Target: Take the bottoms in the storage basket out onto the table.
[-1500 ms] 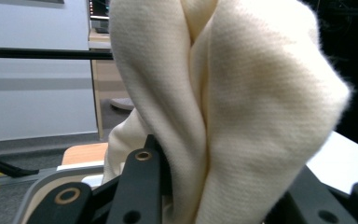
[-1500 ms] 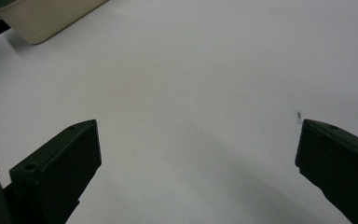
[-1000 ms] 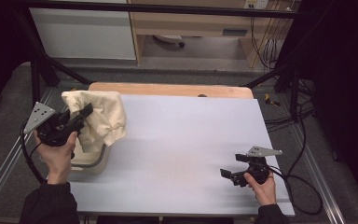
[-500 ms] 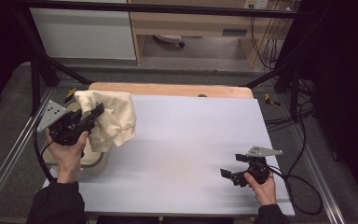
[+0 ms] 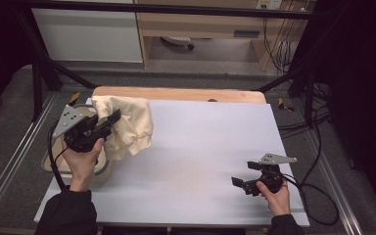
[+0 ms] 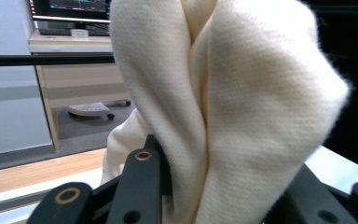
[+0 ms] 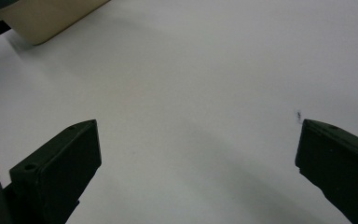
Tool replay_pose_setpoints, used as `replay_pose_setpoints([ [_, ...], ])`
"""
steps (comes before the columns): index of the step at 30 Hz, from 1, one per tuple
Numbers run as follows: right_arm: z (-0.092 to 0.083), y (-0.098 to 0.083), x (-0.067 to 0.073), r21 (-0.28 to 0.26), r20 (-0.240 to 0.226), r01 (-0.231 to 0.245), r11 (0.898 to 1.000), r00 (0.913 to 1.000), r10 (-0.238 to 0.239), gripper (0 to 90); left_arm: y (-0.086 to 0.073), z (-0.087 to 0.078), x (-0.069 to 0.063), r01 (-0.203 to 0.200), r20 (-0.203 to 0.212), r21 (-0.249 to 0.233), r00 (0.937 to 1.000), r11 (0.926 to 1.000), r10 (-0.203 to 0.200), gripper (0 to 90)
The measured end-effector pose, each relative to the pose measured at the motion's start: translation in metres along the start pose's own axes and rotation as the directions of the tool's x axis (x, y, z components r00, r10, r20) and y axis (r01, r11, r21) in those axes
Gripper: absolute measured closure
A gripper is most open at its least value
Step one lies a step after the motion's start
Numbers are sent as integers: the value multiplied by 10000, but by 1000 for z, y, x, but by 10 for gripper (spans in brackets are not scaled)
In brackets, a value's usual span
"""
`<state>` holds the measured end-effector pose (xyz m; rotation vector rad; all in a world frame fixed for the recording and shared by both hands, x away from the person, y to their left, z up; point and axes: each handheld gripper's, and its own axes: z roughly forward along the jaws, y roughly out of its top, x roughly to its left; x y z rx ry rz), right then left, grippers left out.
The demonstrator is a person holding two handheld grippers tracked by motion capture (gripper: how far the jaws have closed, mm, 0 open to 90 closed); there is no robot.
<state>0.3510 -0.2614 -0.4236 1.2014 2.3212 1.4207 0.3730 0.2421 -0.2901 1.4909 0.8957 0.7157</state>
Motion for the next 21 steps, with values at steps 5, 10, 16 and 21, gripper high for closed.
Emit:
replay_pose_setpoints([
  [5, 0, 0, 0, 6, 0, -5, 10000, 10000, 5, 6, -1, 6, -7, 3, 160, 27, 9999, 10000, -4, 683],
  [10, -1, 0, 0, 4, 8, 5, 10000, 10000, -5, 6, -2, 11, -12, -42, 283, 84, 9996, 10000, 39, 683],
  [16, 0, 0, 0, 8, 1, -6, 10000, 10000, 6, 6, -5, 17, -18, -33, 444, 158, 9990, 9999, 26, 683],
  [21, 0, 0, 0, 3, 4, 4, 10000, 10000, -4, 6, -9, 23, -22, 16, 536, 241, 9986, 9997, -29, 683],
])
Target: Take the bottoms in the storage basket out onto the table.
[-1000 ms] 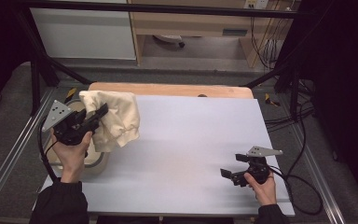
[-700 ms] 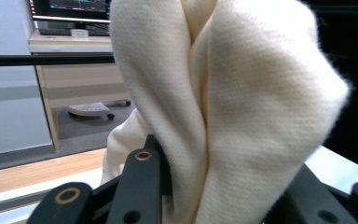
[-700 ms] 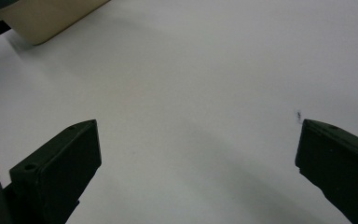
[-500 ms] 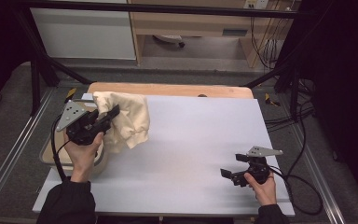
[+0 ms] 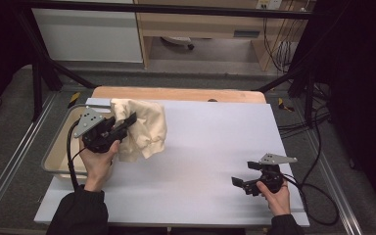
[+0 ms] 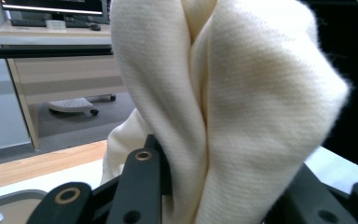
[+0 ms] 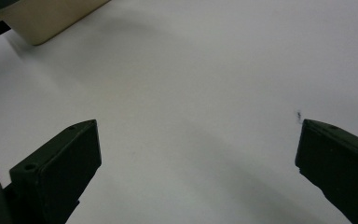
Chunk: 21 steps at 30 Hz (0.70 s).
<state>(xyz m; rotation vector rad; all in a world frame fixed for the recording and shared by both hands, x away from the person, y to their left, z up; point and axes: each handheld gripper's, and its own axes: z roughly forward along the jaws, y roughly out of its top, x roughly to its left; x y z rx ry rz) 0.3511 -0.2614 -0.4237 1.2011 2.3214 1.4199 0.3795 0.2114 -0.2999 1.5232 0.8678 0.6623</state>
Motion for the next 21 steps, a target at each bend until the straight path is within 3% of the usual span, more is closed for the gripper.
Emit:
replay_pose_setpoints([
  [21, 0, 0, 0, -3, 10, -11, 10000, 10000, 11, 6, -16, 32, -25, -166, 519, 514, 9986, 9985, 140, 683],
])
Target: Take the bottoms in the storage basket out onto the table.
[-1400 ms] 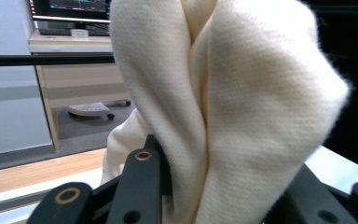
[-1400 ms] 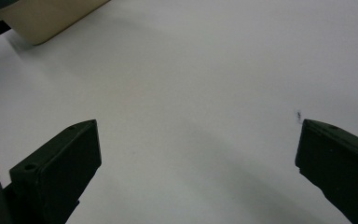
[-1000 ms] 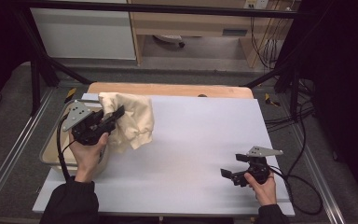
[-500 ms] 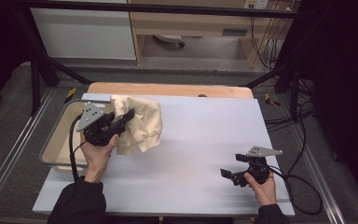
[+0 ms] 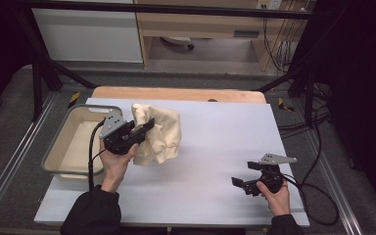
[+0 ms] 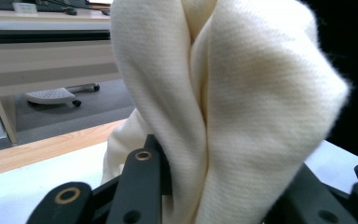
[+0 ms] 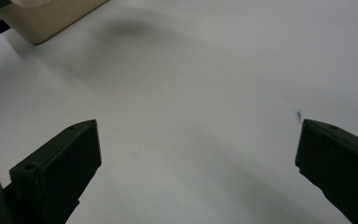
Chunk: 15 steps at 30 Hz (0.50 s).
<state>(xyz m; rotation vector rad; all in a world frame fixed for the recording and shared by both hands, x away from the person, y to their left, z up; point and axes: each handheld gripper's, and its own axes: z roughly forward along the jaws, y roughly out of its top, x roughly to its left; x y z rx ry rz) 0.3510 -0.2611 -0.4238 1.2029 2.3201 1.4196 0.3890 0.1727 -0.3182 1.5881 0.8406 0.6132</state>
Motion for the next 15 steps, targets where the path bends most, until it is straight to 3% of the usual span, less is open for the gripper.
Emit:
replay_pose_setpoints([
  [15, 0, 0, 0, 0, -7, 24, 10000, 10000, -24, 6, -9, 22, -16, -85, 390, 426, 9992, 9991, 68, 683],
])
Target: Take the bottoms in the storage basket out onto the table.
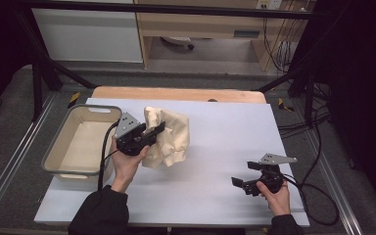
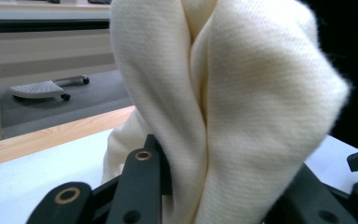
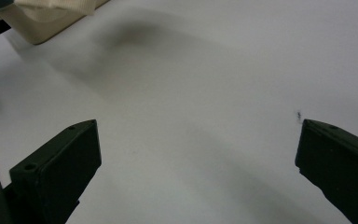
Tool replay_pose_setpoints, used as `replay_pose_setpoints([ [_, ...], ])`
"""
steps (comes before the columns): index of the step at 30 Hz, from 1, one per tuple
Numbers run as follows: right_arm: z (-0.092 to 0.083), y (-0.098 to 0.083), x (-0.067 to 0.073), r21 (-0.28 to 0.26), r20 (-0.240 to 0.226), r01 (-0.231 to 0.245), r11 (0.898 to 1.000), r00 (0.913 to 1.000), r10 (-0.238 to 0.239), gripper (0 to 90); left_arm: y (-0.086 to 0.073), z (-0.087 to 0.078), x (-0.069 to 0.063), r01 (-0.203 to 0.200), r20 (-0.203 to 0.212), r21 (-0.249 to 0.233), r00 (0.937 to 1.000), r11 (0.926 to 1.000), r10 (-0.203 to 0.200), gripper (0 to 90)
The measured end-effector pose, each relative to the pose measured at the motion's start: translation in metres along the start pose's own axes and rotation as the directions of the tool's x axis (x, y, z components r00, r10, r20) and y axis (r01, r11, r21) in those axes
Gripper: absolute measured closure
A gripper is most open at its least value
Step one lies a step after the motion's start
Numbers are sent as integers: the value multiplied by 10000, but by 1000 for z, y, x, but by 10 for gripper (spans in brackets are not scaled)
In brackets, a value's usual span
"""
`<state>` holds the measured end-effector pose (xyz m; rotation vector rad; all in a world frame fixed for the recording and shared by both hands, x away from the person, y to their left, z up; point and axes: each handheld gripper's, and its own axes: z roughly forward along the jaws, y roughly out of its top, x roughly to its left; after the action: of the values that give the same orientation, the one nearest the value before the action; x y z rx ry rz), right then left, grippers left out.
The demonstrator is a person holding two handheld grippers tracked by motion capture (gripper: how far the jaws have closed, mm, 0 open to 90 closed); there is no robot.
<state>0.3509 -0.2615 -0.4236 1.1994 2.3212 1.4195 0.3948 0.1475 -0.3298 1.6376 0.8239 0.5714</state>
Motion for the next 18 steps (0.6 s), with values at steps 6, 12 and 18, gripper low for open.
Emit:
replay_pose_setpoints([
  [6, 0, 0, 0, -1, 2, -1, 10000, 10000, 1, 6, -4, 9, -6, -86, 129, 192, 9999, 9998, 84, 683],
  [12, 0, 0, 0, 7, 2, 10, 10000, 10000, -10, 6, -10, 19, -13, -109, 265, 397, 9996, 9992, 99, 682],
  [18, 0, 0, 0, 1, -7, 0, 10000, 10000, 0, 6, -17, 27, -19, -135, 385, 657, 9992, 9977, 110, 682],
])
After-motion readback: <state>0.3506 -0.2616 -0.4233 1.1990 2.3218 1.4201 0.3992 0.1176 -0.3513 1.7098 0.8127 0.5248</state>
